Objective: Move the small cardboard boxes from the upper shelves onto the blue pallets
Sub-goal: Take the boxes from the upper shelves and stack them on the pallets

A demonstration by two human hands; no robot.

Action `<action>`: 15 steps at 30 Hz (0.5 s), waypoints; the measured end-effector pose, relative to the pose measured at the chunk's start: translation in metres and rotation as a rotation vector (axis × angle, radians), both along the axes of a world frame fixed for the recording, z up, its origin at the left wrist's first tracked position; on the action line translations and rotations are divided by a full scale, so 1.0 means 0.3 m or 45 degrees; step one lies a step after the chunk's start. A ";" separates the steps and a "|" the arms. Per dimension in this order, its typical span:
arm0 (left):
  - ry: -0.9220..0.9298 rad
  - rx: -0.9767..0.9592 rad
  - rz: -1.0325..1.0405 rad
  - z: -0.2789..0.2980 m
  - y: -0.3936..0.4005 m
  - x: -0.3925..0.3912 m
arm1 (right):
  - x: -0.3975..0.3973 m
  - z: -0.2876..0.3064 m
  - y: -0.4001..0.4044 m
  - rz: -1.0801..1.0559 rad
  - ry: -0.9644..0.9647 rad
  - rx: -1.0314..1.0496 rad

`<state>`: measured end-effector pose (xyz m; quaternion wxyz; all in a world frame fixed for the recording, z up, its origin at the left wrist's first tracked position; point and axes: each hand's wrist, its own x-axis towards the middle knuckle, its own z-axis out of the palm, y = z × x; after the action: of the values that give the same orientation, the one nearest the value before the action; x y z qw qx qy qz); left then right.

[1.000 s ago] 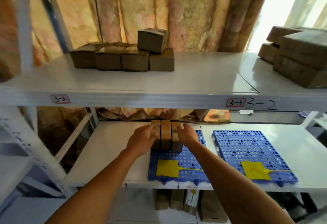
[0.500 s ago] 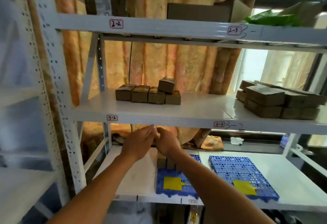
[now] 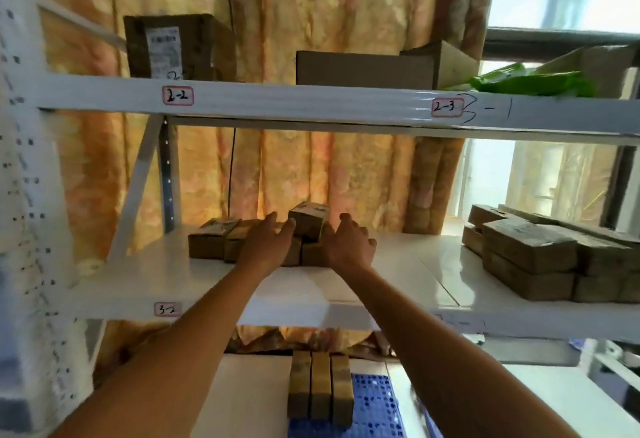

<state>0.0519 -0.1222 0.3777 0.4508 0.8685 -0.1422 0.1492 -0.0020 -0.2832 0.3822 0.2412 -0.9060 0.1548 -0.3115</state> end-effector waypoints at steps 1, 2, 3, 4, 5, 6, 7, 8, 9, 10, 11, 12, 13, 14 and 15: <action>0.005 0.016 0.024 0.013 -0.018 0.051 | 0.048 0.006 -0.019 -0.008 0.024 -0.002; 0.017 0.023 0.059 0.022 -0.036 0.096 | 0.093 0.011 -0.033 -0.012 0.048 0.006; 0.032 0.033 0.103 0.034 -0.054 0.140 | 0.134 0.018 -0.044 -0.015 0.062 0.021; 0.037 0.068 0.155 0.039 -0.070 0.177 | 0.171 0.020 -0.047 -0.023 0.073 0.039; 0.032 0.124 0.203 0.044 -0.085 0.205 | 0.199 0.022 -0.042 -0.037 0.076 0.054; 0.018 0.186 0.232 0.049 -0.097 0.223 | 0.216 0.026 -0.032 -0.049 0.079 0.068; 0.005 0.221 0.235 0.050 -0.112 0.239 | 0.237 0.027 -0.021 -0.052 0.087 0.089; -0.021 0.218 0.215 0.046 -0.126 0.246 | 0.251 0.026 -0.012 -0.051 0.090 0.111; -0.058 0.188 0.197 0.040 -0.137 0.245 | 0.259 0.023 -0.004 -0.051 0.072 0.135; -0.106 0.131 0.194 0.035 -0.146 0.237 | 0.260 0.021 -0.001 -0.045 0.032 0.165; -0.157 0.050 0.199 0.032 -0.152 0.222 | 0.253 0.023 0.000 -0.025 -0.024 0.201; -0.204 -0.043 0.198 0.036 -0.156 0.199 | 0.238 0.029 -0.001 0.006 -0.093 0.252; -0.245 -0.134 0.184 0.046 -0.160 0.172 | 0.217 0.035 -0.004 0.050 -0.177 0.319; -0.263 -0.220 0.150 0.059 -0.166 0.140 | 0.193 0.042 -0.004 0.100 -0.268 0.392; -0.247 -0.317 0.100 0.074 -0.170 0.098 | 0.159 0.050 0.000 0.147 -0.349 0.459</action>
<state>0.0813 -0.1731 0.3998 0.5330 0.7923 -0.1315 0.2662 0.0456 -0.2831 0.3973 0.4354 -0.8048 0.1215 -0.3847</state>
